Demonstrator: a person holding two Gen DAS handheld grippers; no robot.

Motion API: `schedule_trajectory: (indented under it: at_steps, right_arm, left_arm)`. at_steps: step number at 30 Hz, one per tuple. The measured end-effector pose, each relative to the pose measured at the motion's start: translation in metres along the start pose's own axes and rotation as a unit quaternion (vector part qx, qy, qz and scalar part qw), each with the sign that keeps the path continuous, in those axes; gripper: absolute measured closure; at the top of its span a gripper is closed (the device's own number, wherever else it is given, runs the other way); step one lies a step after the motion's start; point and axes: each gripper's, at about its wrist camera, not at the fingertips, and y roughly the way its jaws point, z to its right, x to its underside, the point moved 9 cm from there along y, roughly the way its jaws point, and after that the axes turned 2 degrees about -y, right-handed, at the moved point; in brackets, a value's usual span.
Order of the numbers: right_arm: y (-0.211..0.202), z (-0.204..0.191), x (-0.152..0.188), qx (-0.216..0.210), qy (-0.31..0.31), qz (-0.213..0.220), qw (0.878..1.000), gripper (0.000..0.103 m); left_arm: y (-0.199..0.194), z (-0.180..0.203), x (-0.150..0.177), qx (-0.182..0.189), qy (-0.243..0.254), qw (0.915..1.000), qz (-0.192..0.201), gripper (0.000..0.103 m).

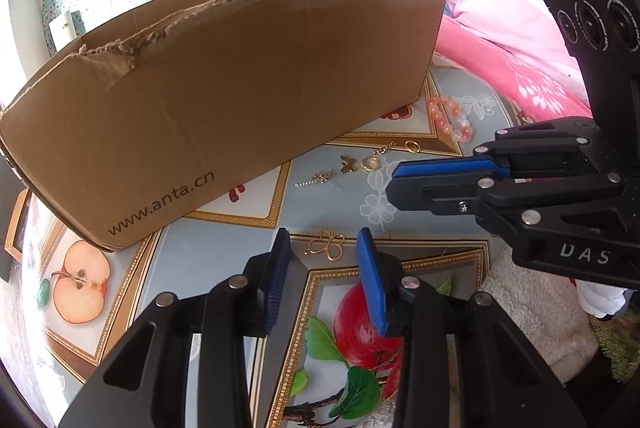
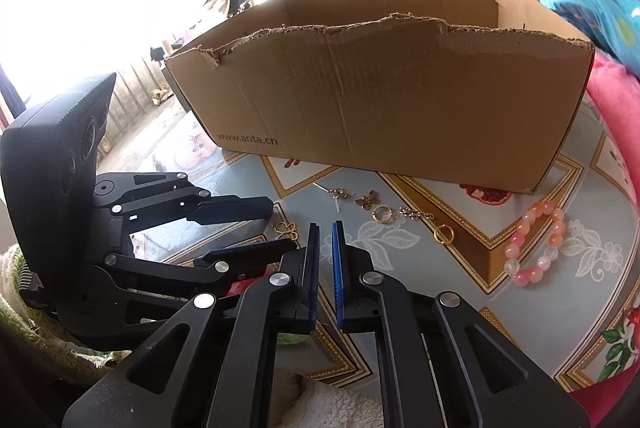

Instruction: Organize jewelry

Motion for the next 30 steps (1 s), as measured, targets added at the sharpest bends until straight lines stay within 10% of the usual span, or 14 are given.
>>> schedule_trajectory:
  at_steps: [30]
  right_arm:
    - [-0.009,0.028,0.014,-0.025,0.055,0.018,0.998,0.095]
  left_arm:
    - [0.004,0.003,-0.003,-0.005,-0.014,0.9992,-0.036,0.08]
